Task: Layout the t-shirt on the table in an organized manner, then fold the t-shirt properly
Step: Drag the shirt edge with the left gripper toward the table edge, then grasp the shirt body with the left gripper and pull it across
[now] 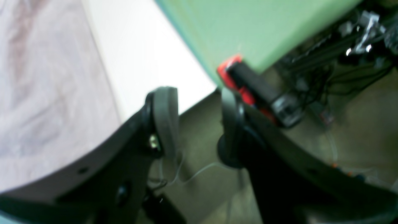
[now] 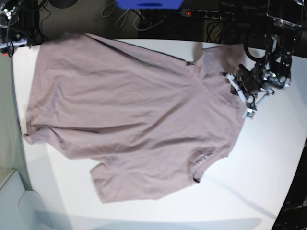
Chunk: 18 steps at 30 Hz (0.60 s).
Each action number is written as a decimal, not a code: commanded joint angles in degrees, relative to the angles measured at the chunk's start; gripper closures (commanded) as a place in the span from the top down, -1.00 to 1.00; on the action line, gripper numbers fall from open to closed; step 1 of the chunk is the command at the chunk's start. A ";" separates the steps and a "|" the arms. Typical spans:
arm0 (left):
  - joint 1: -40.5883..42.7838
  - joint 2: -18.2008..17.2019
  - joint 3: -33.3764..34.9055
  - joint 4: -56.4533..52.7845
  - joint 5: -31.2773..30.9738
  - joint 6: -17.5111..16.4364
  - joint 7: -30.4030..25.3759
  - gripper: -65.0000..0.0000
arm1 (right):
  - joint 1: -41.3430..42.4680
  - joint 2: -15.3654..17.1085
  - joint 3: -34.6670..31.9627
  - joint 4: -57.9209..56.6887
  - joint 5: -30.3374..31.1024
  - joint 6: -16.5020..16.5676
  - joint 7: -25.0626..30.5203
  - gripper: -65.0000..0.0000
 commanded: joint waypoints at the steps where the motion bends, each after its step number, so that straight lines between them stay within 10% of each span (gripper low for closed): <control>1: -0.54 -0.85 -1.58 1.60 -0.30 0.11 -0.39 -0.99 | -0.30 0.81 0.28 0.97 0.09 -0.29 1.46 -0.26; 8: 0.16 0.02 -5.80 5.64 -0.30 0.11 -0.39 -0.99 | -0.22 0.81 -4.64 0.97 0.09 -0.29 1.46 -0.26; 18: -1.95 13.04 3.87 5.99 -1.44 0.20 -0.39 -0.99 | -0.13 1.95 -17.82 2.64 -0.27 -0.29 1.46 -0.26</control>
